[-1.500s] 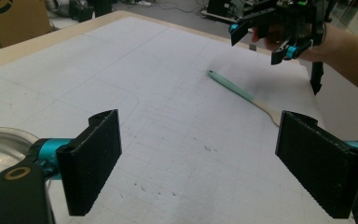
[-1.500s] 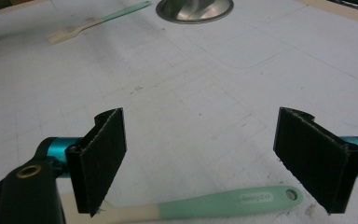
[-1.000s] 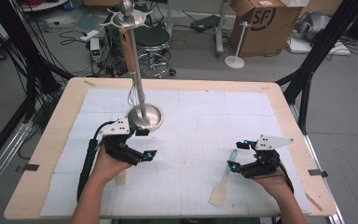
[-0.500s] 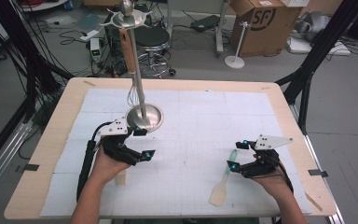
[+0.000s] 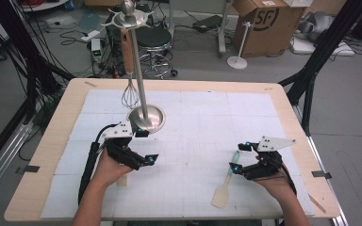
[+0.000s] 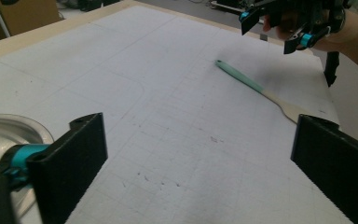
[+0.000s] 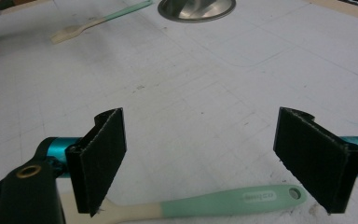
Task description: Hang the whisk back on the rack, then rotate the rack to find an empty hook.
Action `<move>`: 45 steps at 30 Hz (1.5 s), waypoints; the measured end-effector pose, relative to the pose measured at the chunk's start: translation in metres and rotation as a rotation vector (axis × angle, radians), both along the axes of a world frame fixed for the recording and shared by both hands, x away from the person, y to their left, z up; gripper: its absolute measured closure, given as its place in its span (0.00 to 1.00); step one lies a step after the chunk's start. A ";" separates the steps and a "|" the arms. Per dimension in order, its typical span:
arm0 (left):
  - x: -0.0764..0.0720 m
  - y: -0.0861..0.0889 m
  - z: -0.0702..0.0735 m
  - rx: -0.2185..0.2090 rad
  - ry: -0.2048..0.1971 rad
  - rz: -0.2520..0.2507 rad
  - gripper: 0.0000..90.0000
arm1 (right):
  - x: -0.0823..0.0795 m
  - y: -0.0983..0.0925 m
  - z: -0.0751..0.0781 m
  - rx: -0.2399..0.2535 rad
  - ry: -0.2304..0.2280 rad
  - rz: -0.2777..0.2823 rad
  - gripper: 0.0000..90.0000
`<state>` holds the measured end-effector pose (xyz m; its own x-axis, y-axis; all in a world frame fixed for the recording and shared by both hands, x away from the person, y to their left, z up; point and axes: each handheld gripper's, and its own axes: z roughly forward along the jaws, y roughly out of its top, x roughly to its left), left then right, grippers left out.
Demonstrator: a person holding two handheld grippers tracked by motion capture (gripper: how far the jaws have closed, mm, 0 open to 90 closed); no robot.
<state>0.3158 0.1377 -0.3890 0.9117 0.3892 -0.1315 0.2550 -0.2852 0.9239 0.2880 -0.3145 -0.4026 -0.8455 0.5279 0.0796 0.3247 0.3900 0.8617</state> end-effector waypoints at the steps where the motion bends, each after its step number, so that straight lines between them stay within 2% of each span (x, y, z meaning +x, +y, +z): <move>1: 0.000 0.000 0.000 -0.002 0.001 0.001 0.02 | 0.000 0.000 0.000 -0.001 0.000 -0.001 0.18; 18: -0.002 0.001 0.002 0.004 -0.014 0.019 0.02 | -0.001 0.000 0.001 0.004 -0.008 -0.001 0.18; 22: -0.002 0.001 0.002 0.010 0.017 0.007 0.02 | 0.000 0.001 0.000 0.001 -0.006 -0.001 0.18; 29: -0.004 0.001 0.004 0.025 0.015 0.028 0.02 | 0.001 0.003 0.000 0.002 -0.007 0.007 0.18; 32: -0.004 0.002 0.004 0.026 0.018 0.015 0.07 | 0.002 0.002 0.000 0.009 -0.008 0.003 0.18; 35: -0.005 0.002 0.004 0.023 0.017 -0.012 0.21 | 0.002 0.002 0.000 0.006 -0.009 0.004 0.18; 38: -0.004 0.002 0.004 0.030 0.017 -0.016 0.23 | 0.001 0.002 0.000 0.006 -0.007 0.003 0.18; 45: -0.004 0.002 0.003 0.026 0.020 -0.032 0.33 | 0.001 0.002 0.000 0.005 -0.006 0.004 0.18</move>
